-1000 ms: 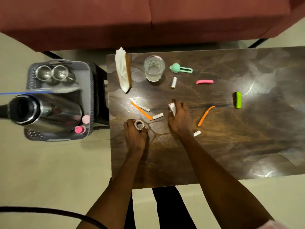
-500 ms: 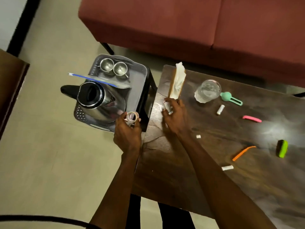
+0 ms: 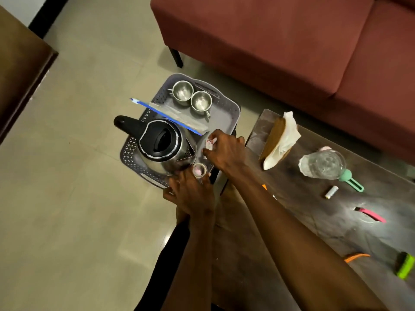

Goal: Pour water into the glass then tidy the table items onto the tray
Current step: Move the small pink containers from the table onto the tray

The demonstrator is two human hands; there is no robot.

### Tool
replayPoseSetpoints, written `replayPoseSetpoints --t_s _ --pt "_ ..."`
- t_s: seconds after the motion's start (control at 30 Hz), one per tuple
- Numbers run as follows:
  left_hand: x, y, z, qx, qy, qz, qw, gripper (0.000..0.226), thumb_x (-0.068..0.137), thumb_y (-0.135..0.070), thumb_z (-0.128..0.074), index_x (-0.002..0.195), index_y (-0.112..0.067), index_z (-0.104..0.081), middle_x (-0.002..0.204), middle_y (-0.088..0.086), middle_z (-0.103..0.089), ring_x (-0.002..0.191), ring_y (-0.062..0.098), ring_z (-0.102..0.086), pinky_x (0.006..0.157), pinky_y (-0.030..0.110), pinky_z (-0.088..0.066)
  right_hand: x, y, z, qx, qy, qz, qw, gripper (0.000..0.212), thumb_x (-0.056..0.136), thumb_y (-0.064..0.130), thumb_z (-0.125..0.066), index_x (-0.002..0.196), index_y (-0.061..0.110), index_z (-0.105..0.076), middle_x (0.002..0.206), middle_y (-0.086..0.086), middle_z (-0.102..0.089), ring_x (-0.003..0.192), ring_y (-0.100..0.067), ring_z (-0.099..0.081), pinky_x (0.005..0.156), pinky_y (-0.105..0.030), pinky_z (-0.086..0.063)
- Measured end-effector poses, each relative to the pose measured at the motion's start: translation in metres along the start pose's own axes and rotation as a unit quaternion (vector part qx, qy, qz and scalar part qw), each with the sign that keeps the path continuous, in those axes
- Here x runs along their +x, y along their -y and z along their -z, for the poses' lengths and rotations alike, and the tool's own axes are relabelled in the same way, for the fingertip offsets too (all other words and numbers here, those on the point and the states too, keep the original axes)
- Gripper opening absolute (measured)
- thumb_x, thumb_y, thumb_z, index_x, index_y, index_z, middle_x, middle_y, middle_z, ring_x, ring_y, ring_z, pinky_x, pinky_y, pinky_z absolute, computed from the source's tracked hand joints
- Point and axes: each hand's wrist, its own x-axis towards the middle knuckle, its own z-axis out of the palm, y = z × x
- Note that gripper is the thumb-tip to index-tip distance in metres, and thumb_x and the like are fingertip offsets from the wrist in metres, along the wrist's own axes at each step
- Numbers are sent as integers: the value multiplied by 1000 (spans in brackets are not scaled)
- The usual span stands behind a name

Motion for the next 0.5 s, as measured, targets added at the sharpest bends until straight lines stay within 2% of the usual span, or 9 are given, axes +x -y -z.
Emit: replayPoseSetpoints --t_s 0.1,0.27,0.4,0.5 --pt "-2 -3 -6 -1 1 34 999 23 84 -42 -64 98 -24 -68 103 -5 -70 115 26 -54 99 46 -26 13 4 -12 -61 19 7 998 40 82 45 -66 112 20 -59 103 -7 -72 102 -31 -62 92 -40 -32" --pt "-4 -9 -16 -16 -15 93 995 29 83 -48 -68 101 -24 -70 106 -6 -70 116 22 -55 102 49 -25 18 7 -26 -143 9 27 989 31 80 39 -70 102 19 -61 95 -10 -69 101 -31 -58 91 -41 -31" --pt "-3 -4 -19 -32 -2 155 987 37 78 -53 -71 101 -24 -68 110 -7 -69 120 19 -52 105 51 -22 21 6 -32 -160 19 29 986 30 81 37 -69 101 16 -62 96 -11 -68 102 -31 -56 94 -41 -31" --pt "-1 1 -21 -27 16 163 986 43 76 -54 -71 103 -20 -67 114 -5 -68 124 20 -50 106 52 -21 22 7 -39 -157 24 25 987 31 82 35 -68 102 13 -62 95 -13 -68 101 -32 -56 95 -42 -31"
